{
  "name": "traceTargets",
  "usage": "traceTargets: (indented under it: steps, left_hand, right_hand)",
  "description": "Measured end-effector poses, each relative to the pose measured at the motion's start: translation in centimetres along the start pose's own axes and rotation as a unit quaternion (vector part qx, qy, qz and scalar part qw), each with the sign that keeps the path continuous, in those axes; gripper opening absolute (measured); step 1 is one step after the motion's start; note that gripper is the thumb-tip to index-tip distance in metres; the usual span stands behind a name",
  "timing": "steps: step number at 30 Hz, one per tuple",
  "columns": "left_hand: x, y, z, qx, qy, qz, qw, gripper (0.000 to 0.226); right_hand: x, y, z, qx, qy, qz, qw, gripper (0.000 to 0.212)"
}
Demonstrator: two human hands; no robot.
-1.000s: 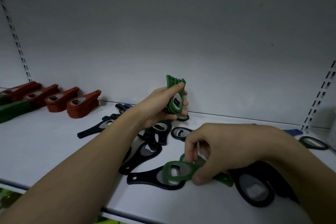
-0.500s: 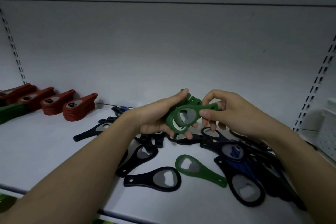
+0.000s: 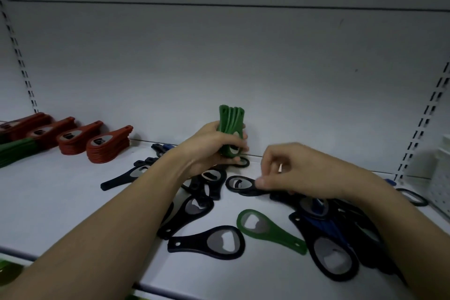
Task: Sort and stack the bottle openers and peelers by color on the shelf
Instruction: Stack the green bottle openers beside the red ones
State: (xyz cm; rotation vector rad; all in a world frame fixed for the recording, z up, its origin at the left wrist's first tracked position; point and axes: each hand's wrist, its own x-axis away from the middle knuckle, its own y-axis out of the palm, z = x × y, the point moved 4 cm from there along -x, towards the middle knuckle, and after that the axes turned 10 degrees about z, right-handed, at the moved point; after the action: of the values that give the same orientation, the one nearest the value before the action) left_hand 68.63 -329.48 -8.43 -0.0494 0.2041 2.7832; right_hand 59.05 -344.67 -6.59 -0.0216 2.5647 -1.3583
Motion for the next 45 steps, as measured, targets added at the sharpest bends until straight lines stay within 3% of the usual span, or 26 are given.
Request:
traceTargets:
  steps: [2, 4, 8, 11, 14, 17, 20, 25, 27, 31, 37, 42, 45]
  left_hand:
    - [-0.2, -0.2, 0.1, 0.047, -0.015, 0.019, 0.999, 0.031]
    - [-0.3, -0.5, 0.1, 0.079, -0.029, 0.037, 0.996, 0.033]
    - [-0.4, -0.7, 0.2, 0.118, -0.039, 0.058, 0.991, 0.026]
    - [-0.2, -0.6, 0.2, 0.129, -0.056, 0.059, 0.988, 0.028]
    - [0.1, -0.4, 0.2, 0.073, -0.059, 0.052, 0.994, 0.027]
    - [0.4, -0.3, 0.2, 0.025, -0.066, 0.028, 0.997, 0.025]
    - [1.0, 0.2, 0.1, -0.015, -0.082, -0.023, 0.996, 0.024]
    - [2.4, 1.6, 0.1, -0.096, -0.092, -0.151, 0.980, 0.043]
    - [2.7, 2.0, 0.2, -0.100, -0.082, -0.179, 0.975, 0.041]
    - [2.6, 2.4, 0.3, -0.089, -0.042, -0.194, 0.976, 0.025]
    - [1.6, 2.4, 0.6, -0.094, 0.025, -0.139, 0.986, 0.035]
    - [1.8, 2.5, 1.0, -0.022, 0.003, -0.167, 0.986, 0.037]
    - [2.0, 2.7, 0.8, -0.040, 0.003, -0.174, 0.984, 0.040]
  right_hand:
    - [1.0, 1.0, -0.9, 0.059, 0.001, -0.103, 0.993, 0.032]
    - [1.7, 1.7, -1.3, 0.115, 0.013, -0.154, 0.981, 0.042]
    - [1.9, 2.0, -1.5, 0.164, 0.014, -0.159, 0.974, 0.046]
    - [1.7, 2.1, -1.6, 0.115, -0.008, -0.156, 0.981, 0.033]
    - [1.2, 2.0, -1.8, 0.039, -0.040, -0.126, 0.990, 0.010]
    - [0.7, 1.8, -1.8, -0.034, -0.055, -0.088, 0.994, 0.022]
    - [0.1, 1.0, -1.3, -0.131, -0.055, -0.030, 0.989, 0.021]
    - [-1.0, -1.1, 0.3, -0.105, -0.081, 0.136, 0.982, 0.016]
    - [-1.1, -1.5, 0.6, -0.127, -0.074, 0.186, 0.971, 0.010]
    - [-1.2, -1.4, 0.6, -0.152, -0.041, 0.269, 0.950, 0.037]
    - [-1.5, 0.0, 0.5, -0.297, 0.034, 0.228, 0.927, 0.040]
    - [-1.6, 0.1, 0.7, -0.386, 0.028, 0.243, 0.890, 0.027]
    - [-1.6, 0.2, 1.1, -0.409, 0.021, 0.254, 0.876, 0.021]
